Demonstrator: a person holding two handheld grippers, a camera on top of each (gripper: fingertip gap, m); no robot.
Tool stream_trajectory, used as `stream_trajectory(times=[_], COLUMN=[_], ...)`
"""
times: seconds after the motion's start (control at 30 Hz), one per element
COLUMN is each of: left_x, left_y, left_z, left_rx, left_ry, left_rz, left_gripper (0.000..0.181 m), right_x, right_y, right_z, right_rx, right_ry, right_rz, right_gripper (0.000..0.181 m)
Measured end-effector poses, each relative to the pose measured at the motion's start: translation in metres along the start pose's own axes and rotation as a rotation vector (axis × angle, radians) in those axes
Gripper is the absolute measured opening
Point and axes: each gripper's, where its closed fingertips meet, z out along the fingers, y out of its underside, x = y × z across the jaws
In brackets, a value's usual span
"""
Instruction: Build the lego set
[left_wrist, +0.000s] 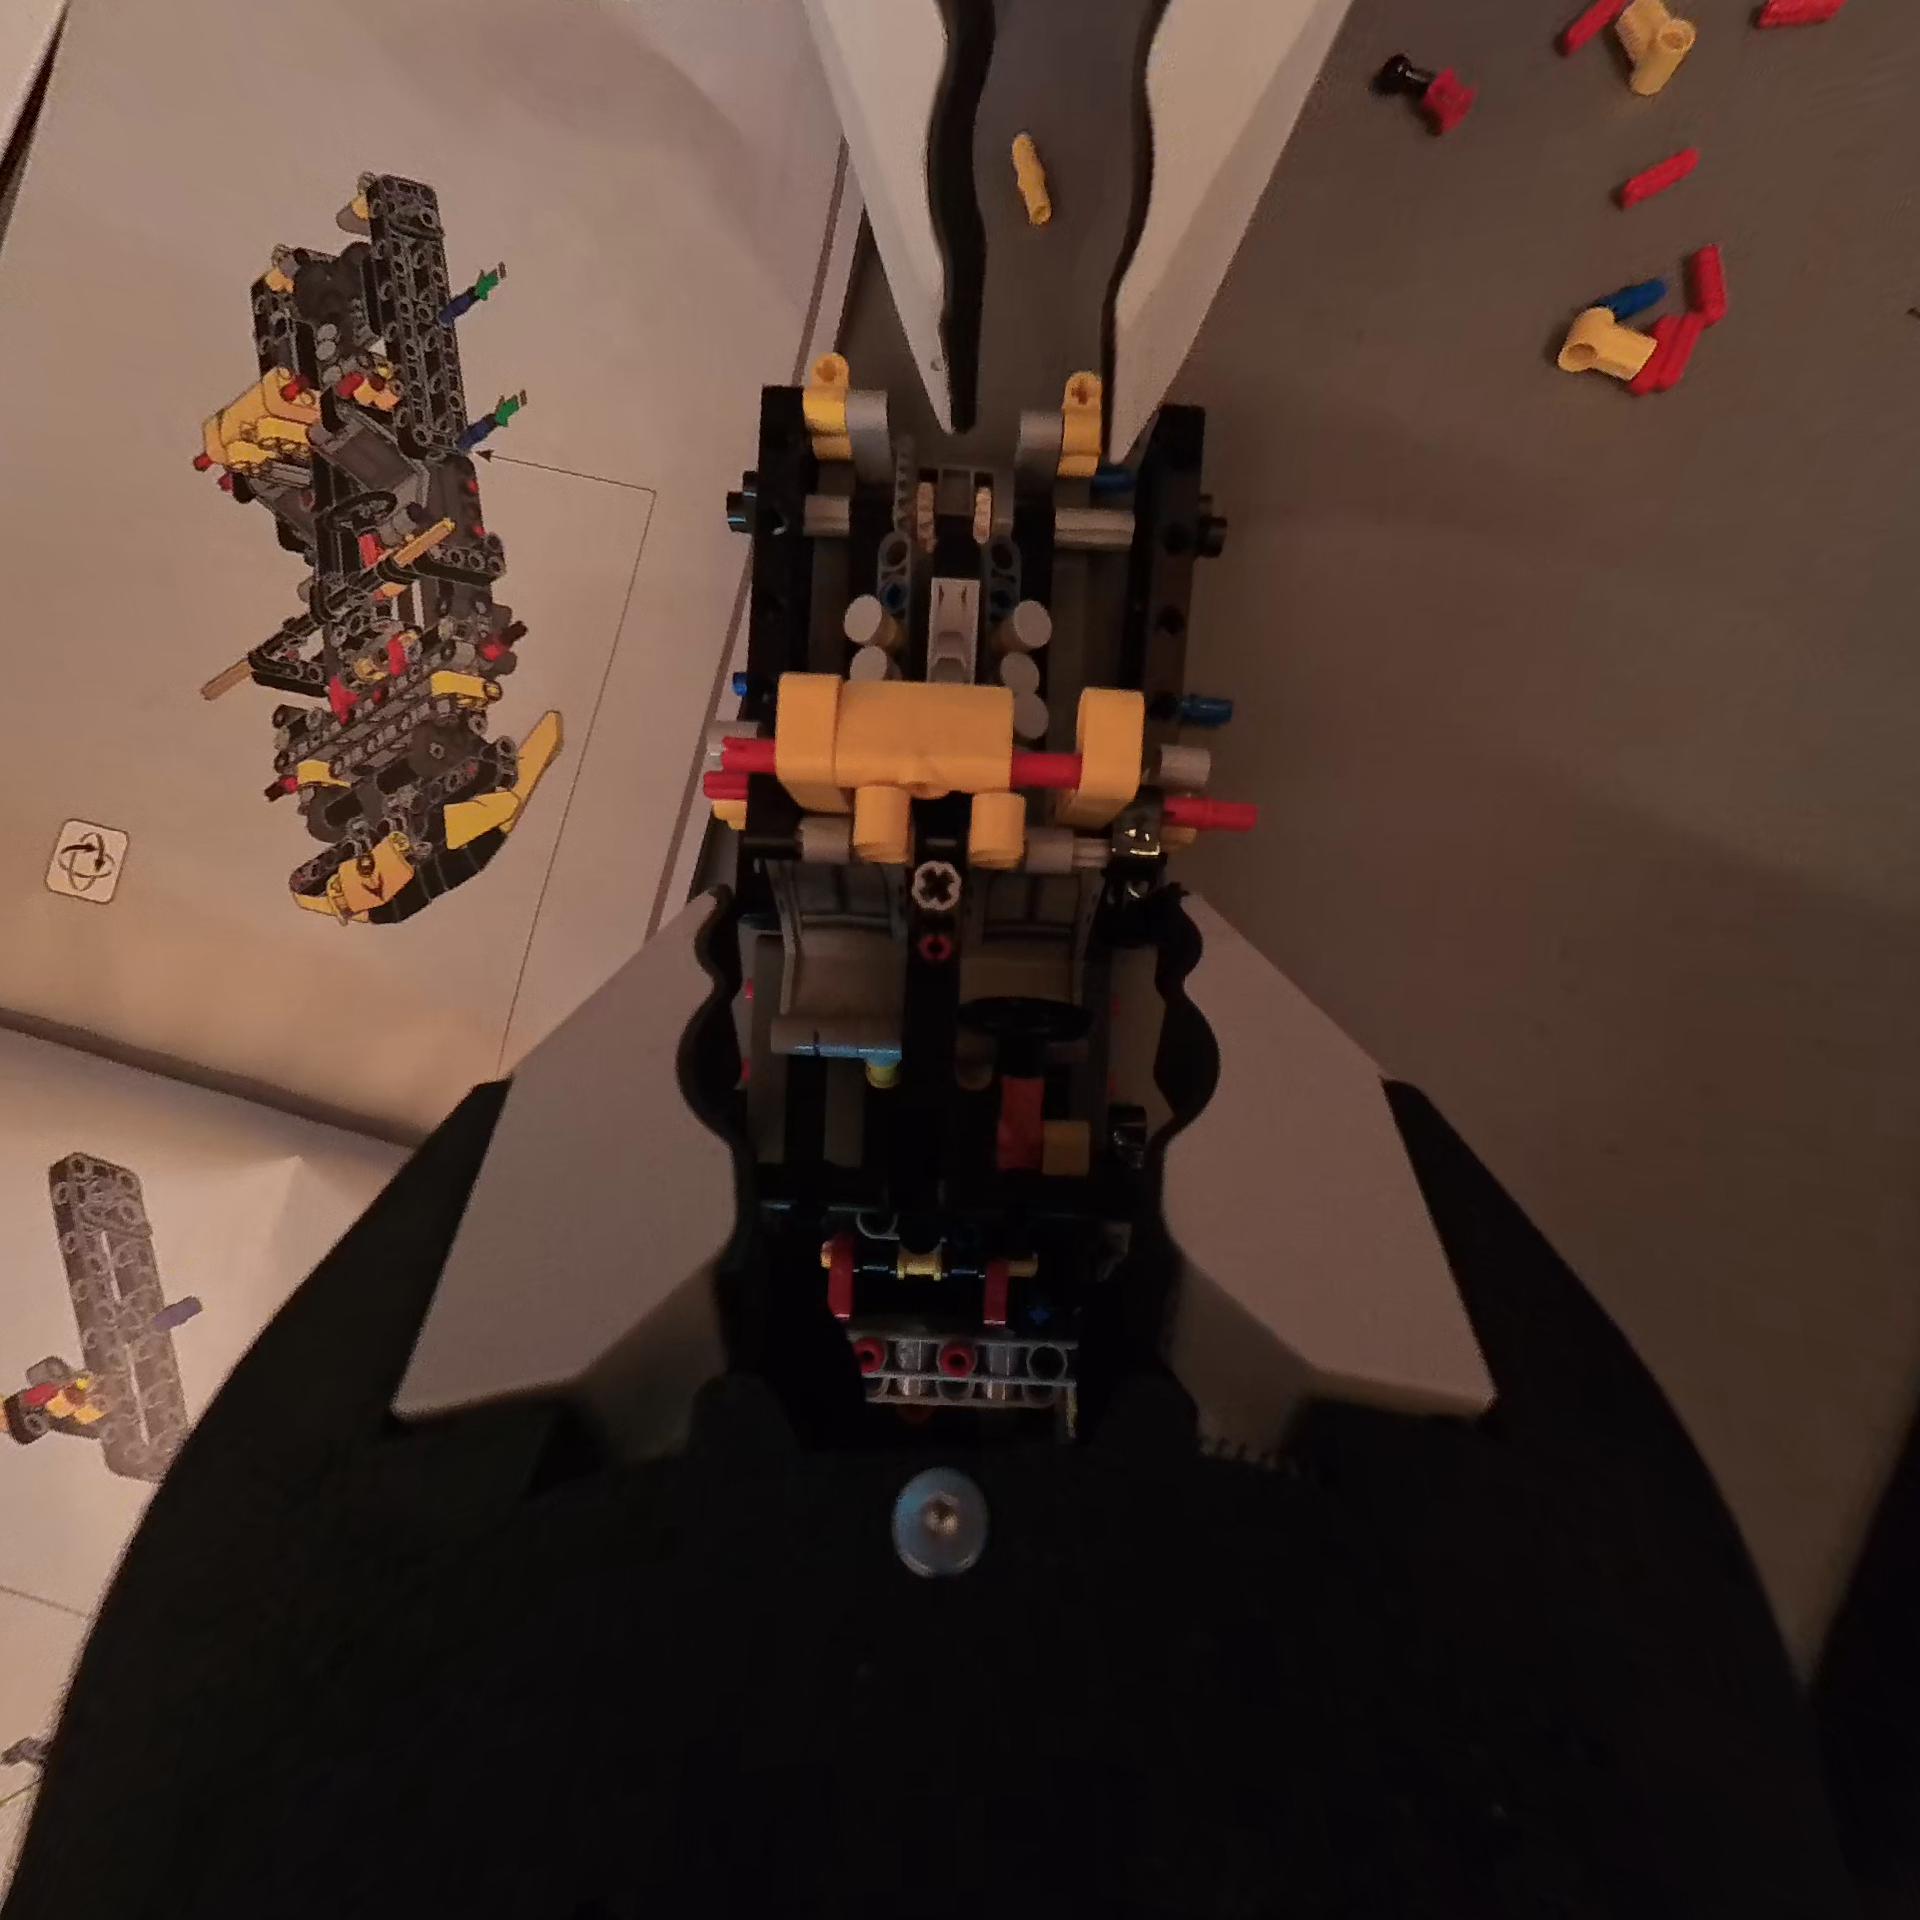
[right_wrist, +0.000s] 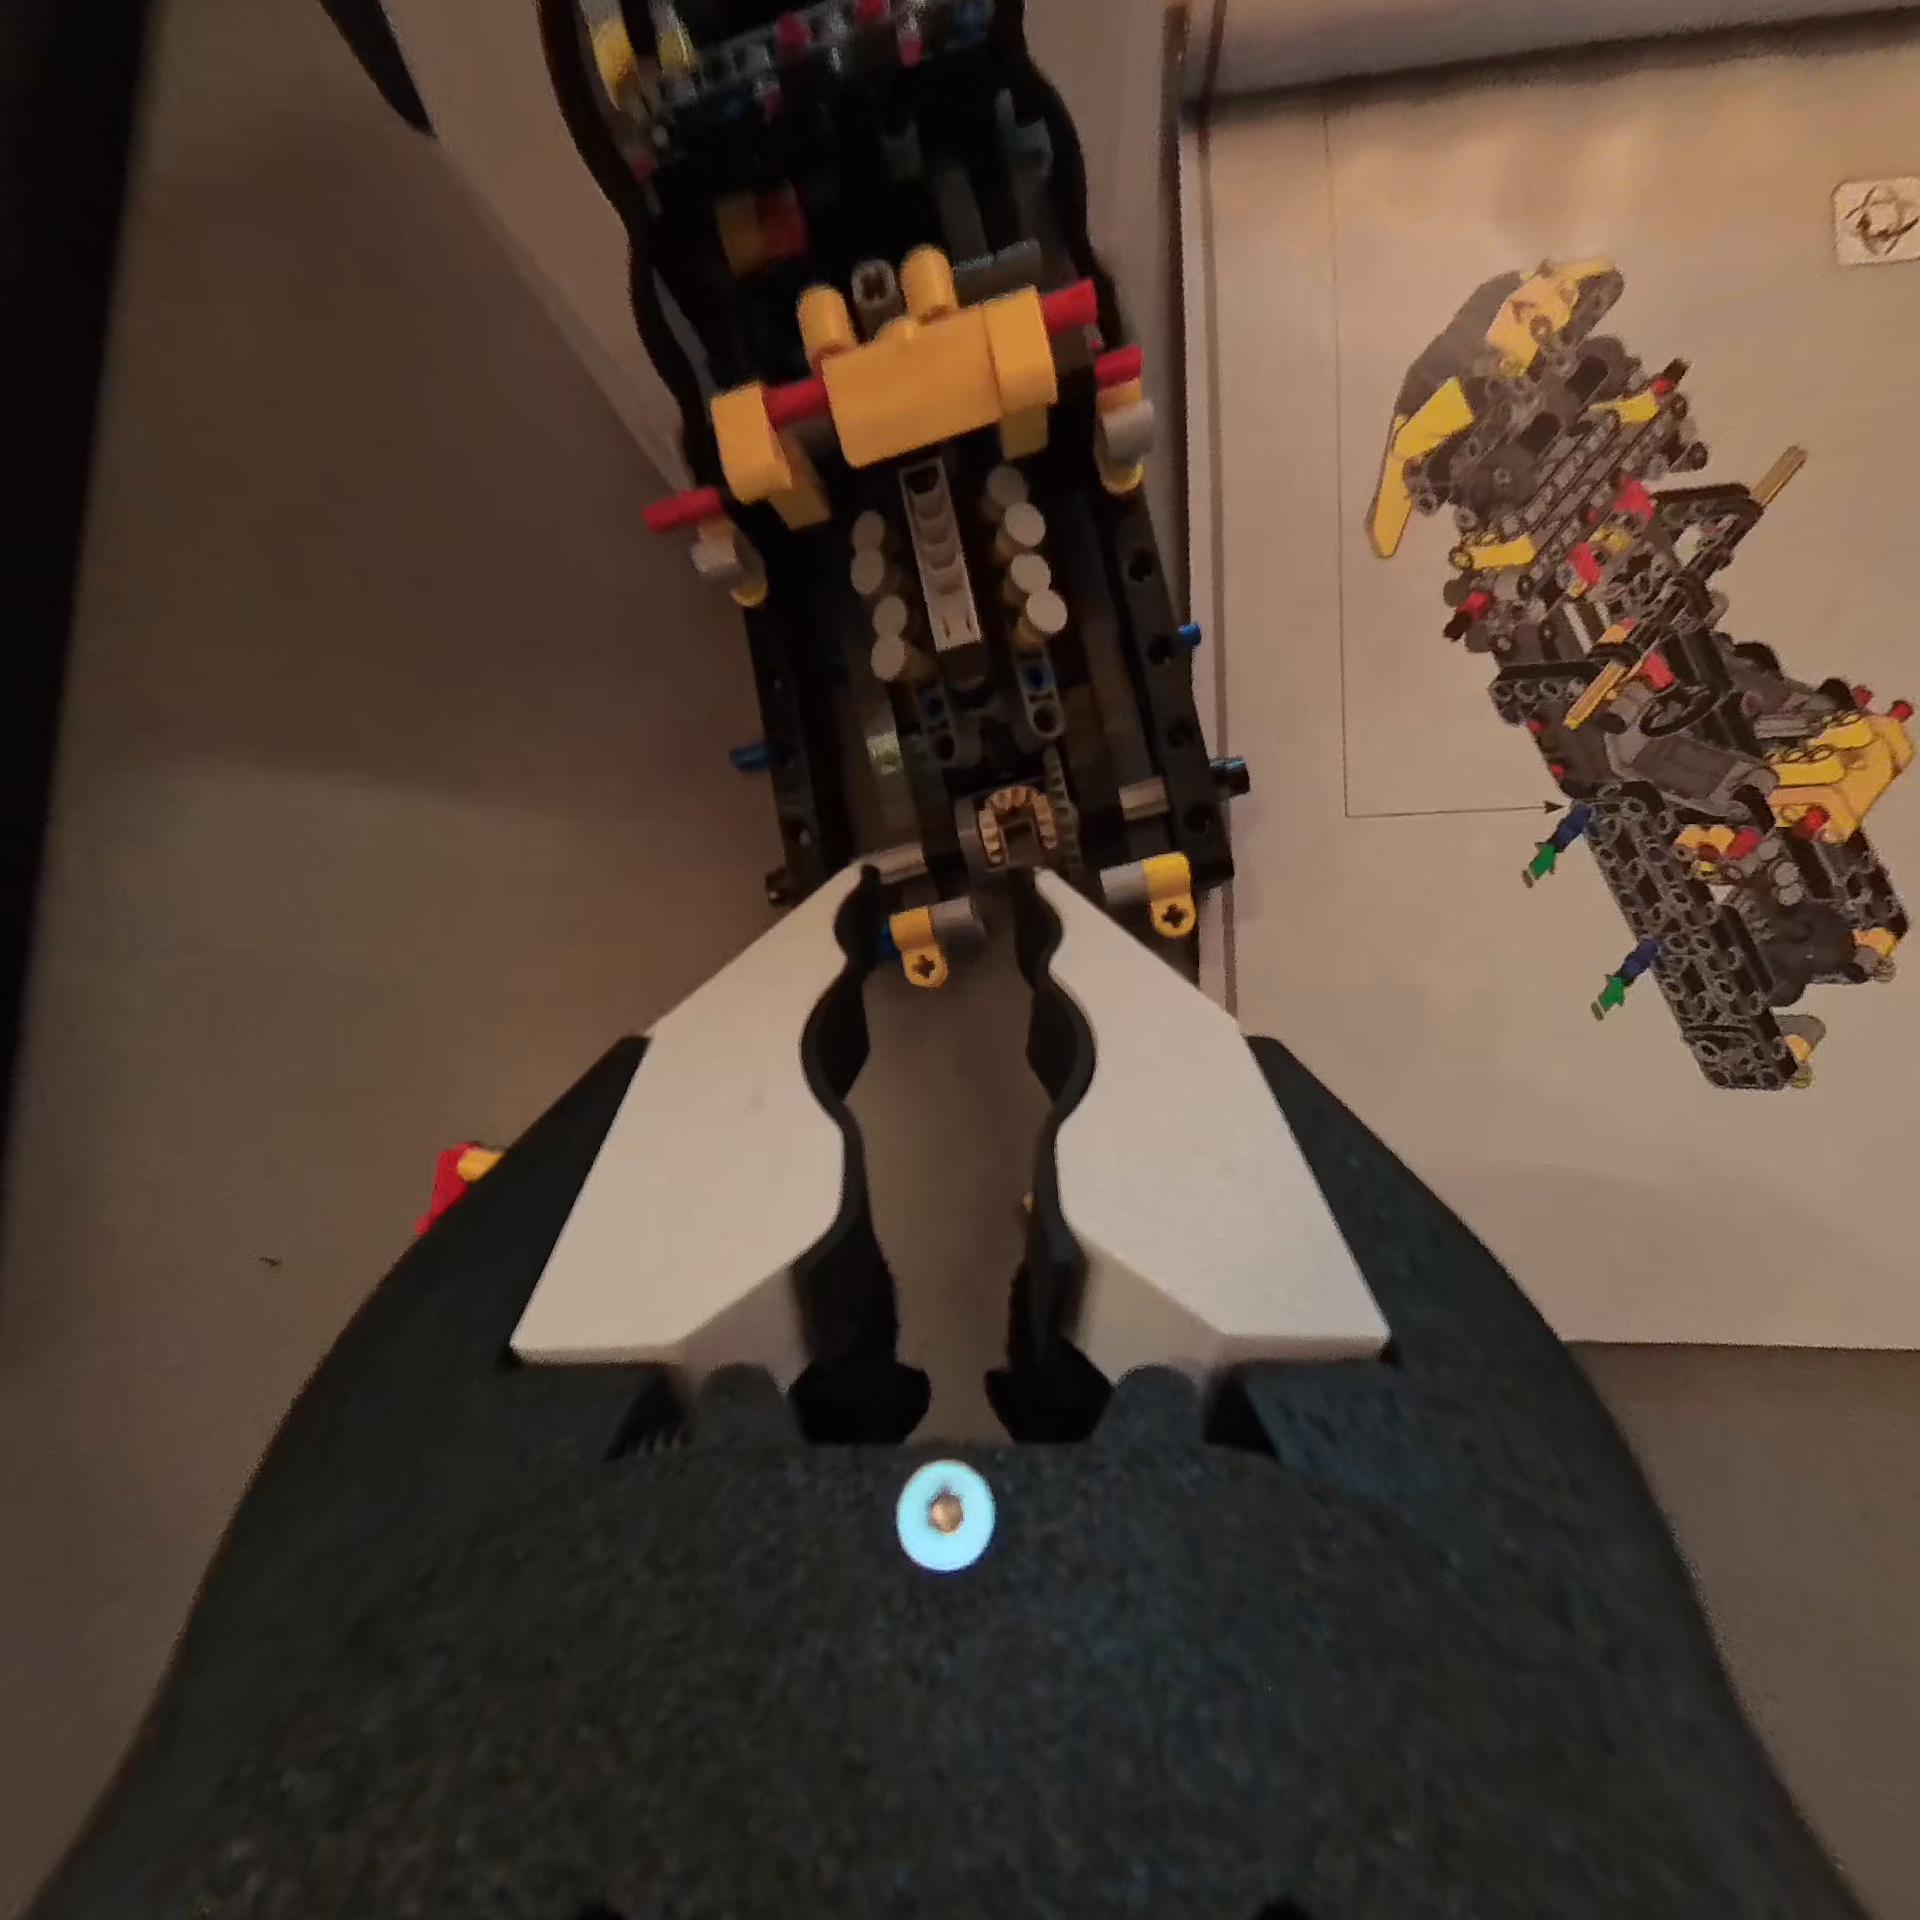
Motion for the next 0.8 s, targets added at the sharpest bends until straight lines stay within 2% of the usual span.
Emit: stream_trajectory(times=[0.13,0.2,0.8], left_x=[-0.0001,-0.0002,-0.0001], left_y=[0.0000,-0.0001,-0.0011], left_z=[0.0000,0.0001,0.0006], left_rx=[0.000,-0.001,0.001], left_ry=[0.000,0.000,0.004], left_rz=[-0.001,-0.003,-0.001], left_gripper=[0.081,0.081,0.080], right_x=[0.0001,-0.0030,-0.0029], right_y=[0.0075,0.0074,0.0087], right_z=[0.0057,0.0058,0.0044], right_rx=[-0.034,-0.029,0.036], right_ry=[0.004,-0.022,-0.055], right_rz=[-0.017,-0.005,0.049], right_gripper=[0.023,0.016,0.015])
